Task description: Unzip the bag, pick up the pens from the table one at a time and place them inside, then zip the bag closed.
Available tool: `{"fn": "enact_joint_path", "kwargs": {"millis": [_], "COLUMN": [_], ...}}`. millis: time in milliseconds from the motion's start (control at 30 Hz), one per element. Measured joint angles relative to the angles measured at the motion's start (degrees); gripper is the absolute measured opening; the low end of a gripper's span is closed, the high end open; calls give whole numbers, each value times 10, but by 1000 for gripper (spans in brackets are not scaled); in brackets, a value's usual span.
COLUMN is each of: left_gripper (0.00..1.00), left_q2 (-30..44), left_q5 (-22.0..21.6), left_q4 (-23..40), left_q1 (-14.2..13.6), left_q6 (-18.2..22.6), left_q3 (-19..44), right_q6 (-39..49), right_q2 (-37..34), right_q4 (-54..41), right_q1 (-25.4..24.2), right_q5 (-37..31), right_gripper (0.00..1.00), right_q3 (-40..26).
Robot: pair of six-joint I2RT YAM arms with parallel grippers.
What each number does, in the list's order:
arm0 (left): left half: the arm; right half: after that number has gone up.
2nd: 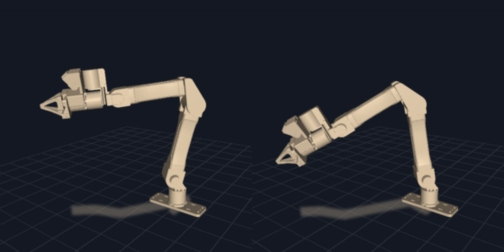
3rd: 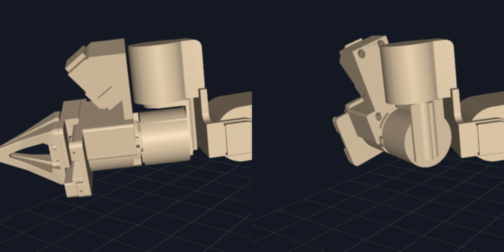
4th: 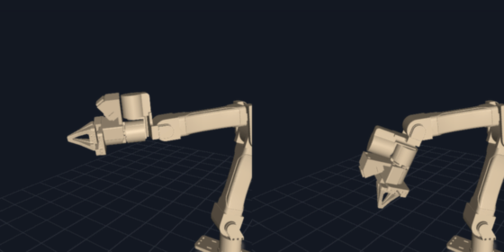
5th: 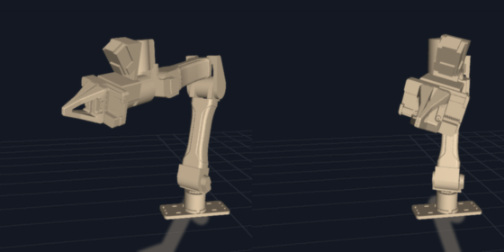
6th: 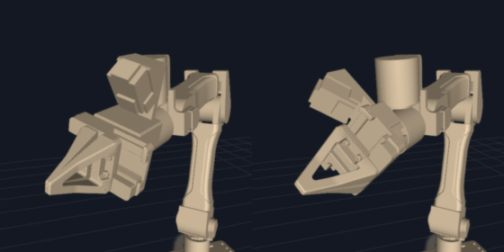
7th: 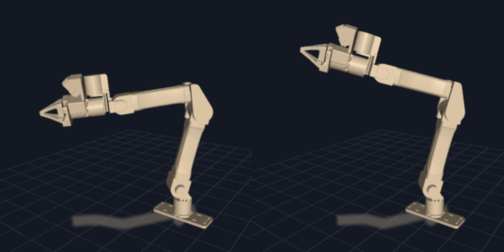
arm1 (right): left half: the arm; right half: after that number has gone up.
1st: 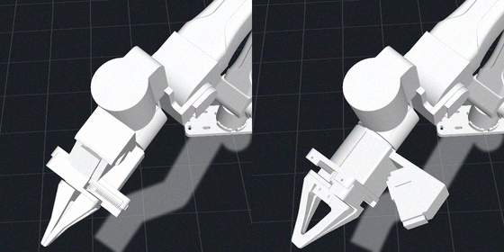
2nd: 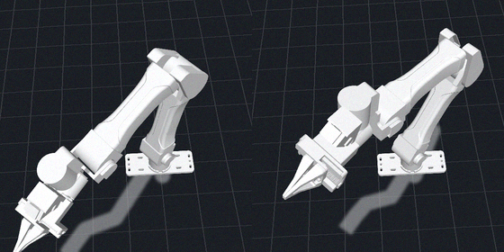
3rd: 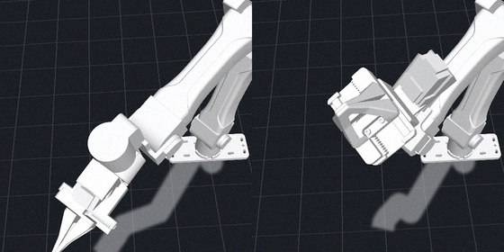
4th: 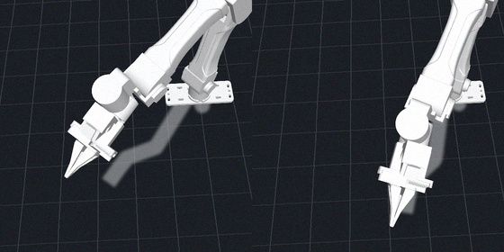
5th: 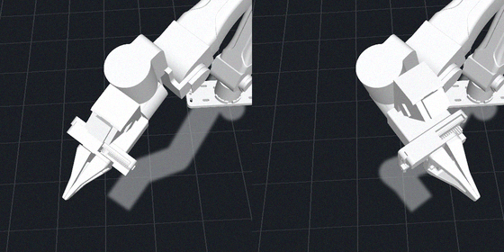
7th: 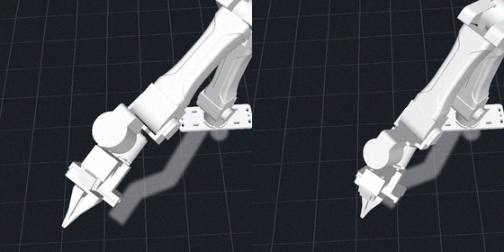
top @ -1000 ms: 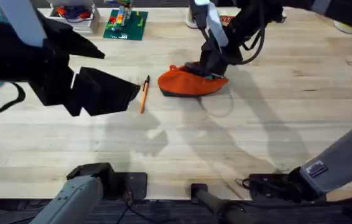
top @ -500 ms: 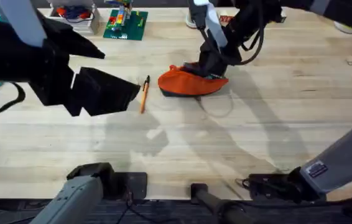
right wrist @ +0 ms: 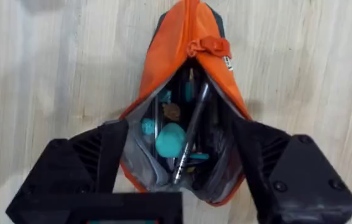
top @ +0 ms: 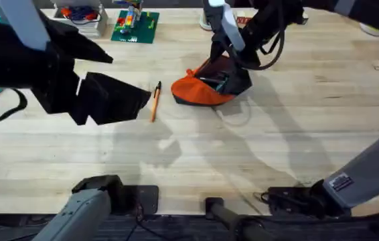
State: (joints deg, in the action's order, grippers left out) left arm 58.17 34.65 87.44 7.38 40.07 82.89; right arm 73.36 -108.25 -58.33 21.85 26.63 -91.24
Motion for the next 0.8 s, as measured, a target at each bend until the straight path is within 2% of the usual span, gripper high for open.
{"fn": "enact_joint_path", "kwargs": {"millis": [267,800], "left_gripper": [994,993], "left_q2": [0,0], "left_q5": [0,0], "left_q4": [0,0], "left_q1": [0,0], "left_q6": [0,0], "left_q3": [0,0], "right_q6": [-31,-234], "right_q2": [0,83], "right_q4": [-2,-9], "right_q1": [0,0], "right_q5": [0,0], "right_gripper": [997,996], "right_q3": [-10,-64]}}
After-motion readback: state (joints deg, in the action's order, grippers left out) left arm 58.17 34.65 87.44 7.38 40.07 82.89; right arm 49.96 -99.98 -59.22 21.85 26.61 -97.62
